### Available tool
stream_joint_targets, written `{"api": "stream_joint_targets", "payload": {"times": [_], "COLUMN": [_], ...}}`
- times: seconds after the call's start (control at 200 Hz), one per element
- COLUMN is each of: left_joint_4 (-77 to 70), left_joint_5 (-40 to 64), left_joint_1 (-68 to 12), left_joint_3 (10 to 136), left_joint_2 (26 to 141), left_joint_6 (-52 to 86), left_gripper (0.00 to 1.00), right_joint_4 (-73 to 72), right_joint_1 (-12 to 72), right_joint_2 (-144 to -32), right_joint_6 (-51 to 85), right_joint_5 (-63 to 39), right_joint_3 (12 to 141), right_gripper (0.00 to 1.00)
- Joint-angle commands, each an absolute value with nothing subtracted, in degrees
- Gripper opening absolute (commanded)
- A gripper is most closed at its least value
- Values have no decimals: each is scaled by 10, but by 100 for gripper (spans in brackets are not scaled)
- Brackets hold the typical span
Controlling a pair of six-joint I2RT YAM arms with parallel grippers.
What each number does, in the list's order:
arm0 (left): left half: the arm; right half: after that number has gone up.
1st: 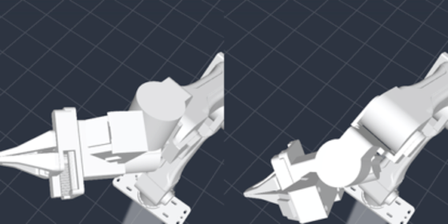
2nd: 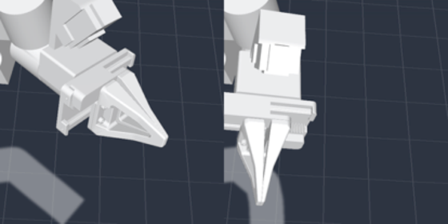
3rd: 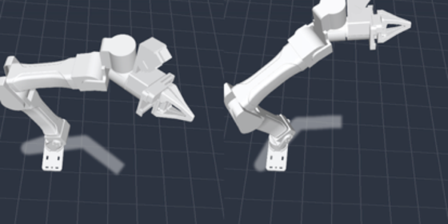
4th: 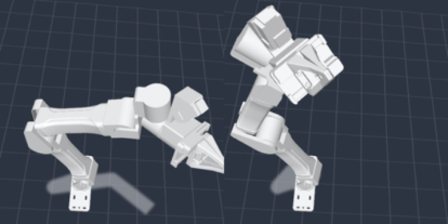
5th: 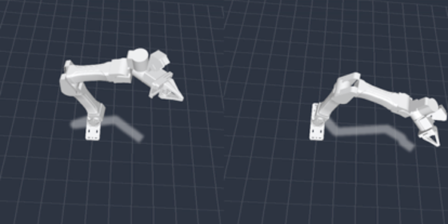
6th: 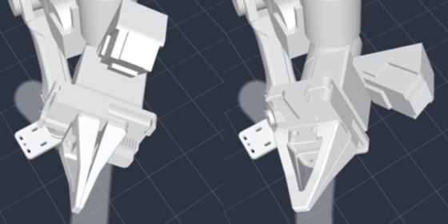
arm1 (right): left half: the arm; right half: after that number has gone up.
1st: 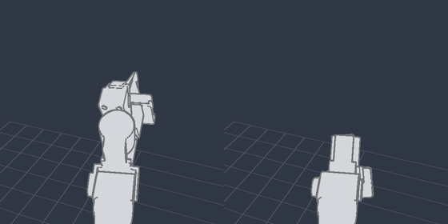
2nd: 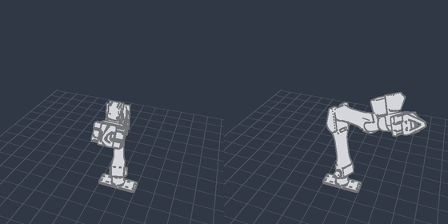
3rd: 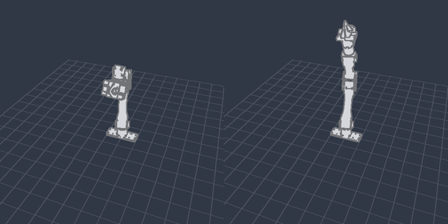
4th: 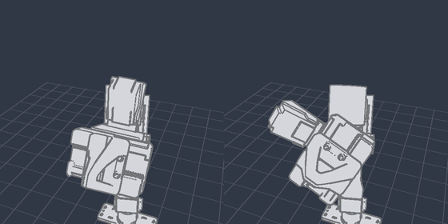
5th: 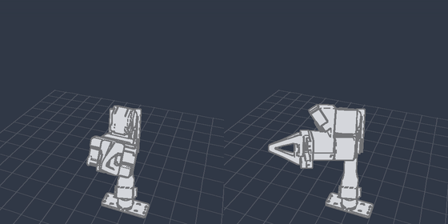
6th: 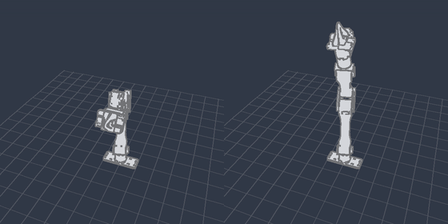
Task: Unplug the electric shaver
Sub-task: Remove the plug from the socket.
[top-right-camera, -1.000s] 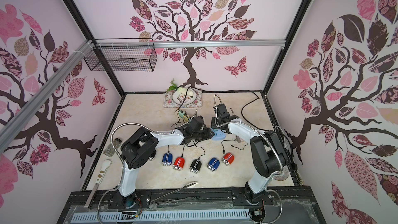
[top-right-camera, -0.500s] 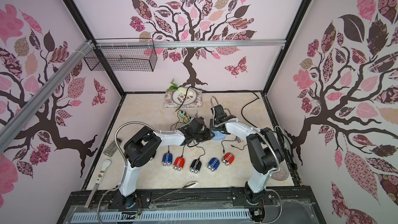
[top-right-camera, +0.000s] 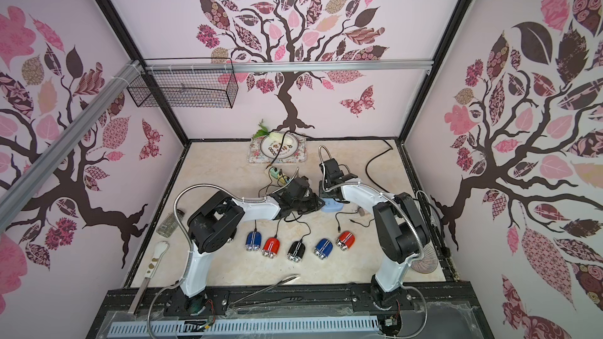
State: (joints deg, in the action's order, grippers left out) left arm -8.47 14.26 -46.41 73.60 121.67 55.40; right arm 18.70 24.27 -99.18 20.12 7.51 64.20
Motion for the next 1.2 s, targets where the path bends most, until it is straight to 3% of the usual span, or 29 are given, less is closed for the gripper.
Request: {"api": "stream_joint_targets", "payload": {"times": [0.0, 1.195], "left_joint_4": [-53, 33], "left_joint_5": [141, 140], "left_joint_1": [-463, -467], "left_joint_3": [721, 748], "left_joint_2": [1234, 1264], "left_joint_6": [556, 545], "left_gripper": [28, 30], "right_joint_4": [189, 180], "right_joint_1": [246, 254], "right_joint_2": [-1001, -981], "right_joint_6": [200, 195], "right_joint_5": [76, 71], "right_joint_3": [670, 665], "right_gripper": [29, 28]}}
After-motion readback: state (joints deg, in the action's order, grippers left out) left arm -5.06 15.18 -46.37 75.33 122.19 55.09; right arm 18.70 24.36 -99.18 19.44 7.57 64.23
